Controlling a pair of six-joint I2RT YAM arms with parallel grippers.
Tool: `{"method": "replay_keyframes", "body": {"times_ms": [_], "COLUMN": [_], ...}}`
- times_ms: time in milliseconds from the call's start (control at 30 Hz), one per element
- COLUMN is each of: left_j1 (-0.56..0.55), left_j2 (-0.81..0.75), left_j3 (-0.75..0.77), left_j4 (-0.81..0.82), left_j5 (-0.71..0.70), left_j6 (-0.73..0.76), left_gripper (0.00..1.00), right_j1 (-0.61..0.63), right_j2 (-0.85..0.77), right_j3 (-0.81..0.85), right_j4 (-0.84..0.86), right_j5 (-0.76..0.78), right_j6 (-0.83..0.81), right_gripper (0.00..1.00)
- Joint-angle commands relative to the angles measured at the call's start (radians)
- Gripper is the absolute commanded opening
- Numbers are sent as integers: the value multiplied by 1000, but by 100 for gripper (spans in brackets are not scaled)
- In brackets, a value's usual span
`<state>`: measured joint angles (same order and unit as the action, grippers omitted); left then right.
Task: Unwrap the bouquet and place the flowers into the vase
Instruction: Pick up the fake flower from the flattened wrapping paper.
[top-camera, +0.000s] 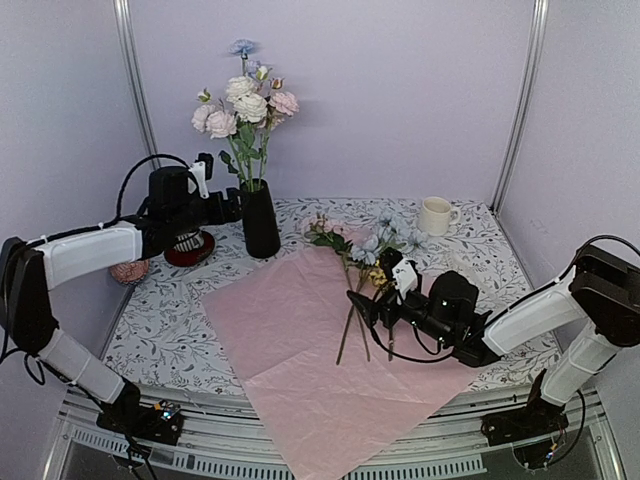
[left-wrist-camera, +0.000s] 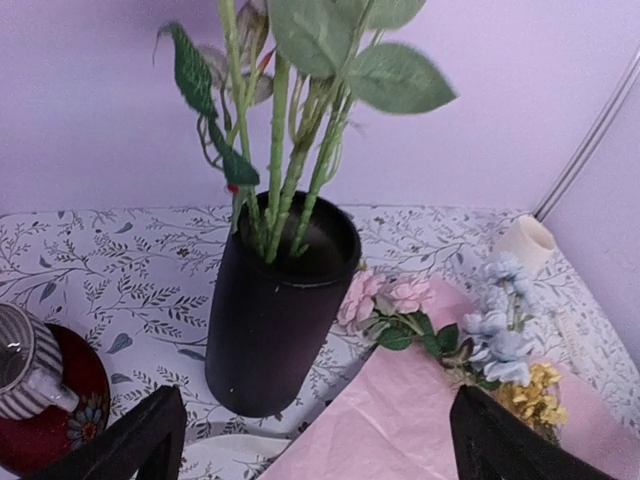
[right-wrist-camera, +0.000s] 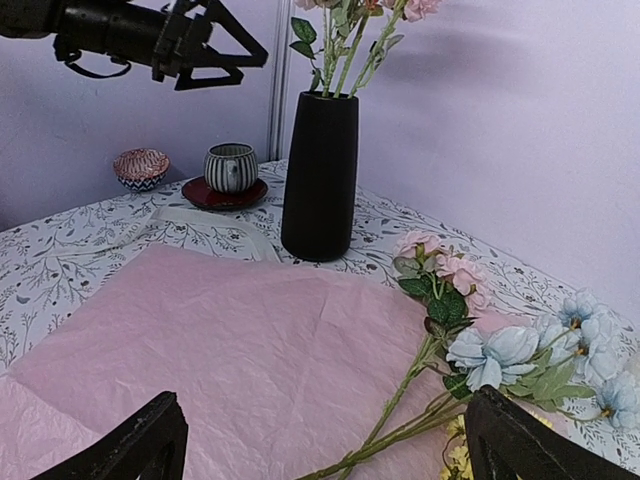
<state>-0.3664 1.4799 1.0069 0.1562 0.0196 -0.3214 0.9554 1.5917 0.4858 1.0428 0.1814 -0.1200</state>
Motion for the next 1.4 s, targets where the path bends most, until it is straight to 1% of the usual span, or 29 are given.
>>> {"method": "replay_keyframes", "body": {"times_ms": [0, 67, 133, 167, 200, 233, 300, 333, 367, 400, 500, 533, 600, 700, 767, 867, 967, 1000, 1033, 1100, 1200, 1300, 1367], "left_j1": [-26, -69, -150, -197, -244, -282, -331, -344, -350, -356, -366, -368, -373, -377, -377, -378, -379, -380, -381, -380, -380, -381, -379], "left_j2": [-101, -134, -160, -167, -170, -172, -174, -181, -190, -210, -258, -273, -298, -316, -312, -276, -256, -257, -260, -273, -297, -309, -308], "left_j3": [-54, -105, -166, -193, -221, -238, -277, -298, -328, -363, -497, -540, -603, -666, -677, -663, -639, -640, -642, -648, -653, -654, -651], "left_j4": [65, 72, 110, 123, 134, 144, 167, 180, 203, 232, 389, 457, 529, 610, 629, 654, 634, 635, 639, 644, 643, 636, 632], "left_j5": [55, 25, -11, -53, -94, -127, -191, -215, -225, -226, -186, -173, -147, -128, -103, -29, 5, 9, 10, 13, 16, 17, 23], "left_j6": [-55, -80, -63, -41, -17, 16, 55, 64, 74, 79, 87, 85, 85, 99, 75, 47, 37, 35, 34, 33, 33, 32, 30], "left_gripper": [95, 96, 98, 98, 98, 98, 98, 98, 98, 98, 98, 98, 98, 97, 97, 96, 94, 94, 94, 94, 94, 94, 94], "right_j1": [3, 3, 3, 3, 4, 4, 4, 4, 7, 10, 15, 15, 16, 15, 16, 14, 16, 17, 16, 16, 17, 17, 18], "right_j2": [18, 27, 40, 44, 47, 49, 57, 64, 71, 76, 78, 74, 55, 38, 43, 62, 79, 86, 92, 104, 146, 195, 223], "right_j3": [37, 50, 93, 112, 167, 214, 298, 330, 345, 346, 335, 334, 340, 373, 421, 508, 572, 591, 602, 611, 658, 734, 790], "right_j4": [-13, -20, -66, -123, -194, -280, -429, -500, -518, -517, -506, -519, -584, -729, -865, -1056, -1206, -1283, -1324, -1351, -1407, -1504, -1539], "right_j5": [81, 115, 178, 226, 282, 311, 346, 366, 397, 431, 512, 512, 484, 434, 410, 366, 296, 278, 244, 171, 115, 135, 142], "right_j6": [71, 105, 151, 183, 240, 278, 302, 294, 291, 280, 255, 250, 262, 368, 472, 641, 769, 806, 857, 916, 931, 939, 942], "right_gripper": [99, 99, 99, 99, 99, 99, 99, 92, 85, 82, 82, 82, 81, 79, 78, 75, 75, 74, 74, 75, 77, 77, 76]}}
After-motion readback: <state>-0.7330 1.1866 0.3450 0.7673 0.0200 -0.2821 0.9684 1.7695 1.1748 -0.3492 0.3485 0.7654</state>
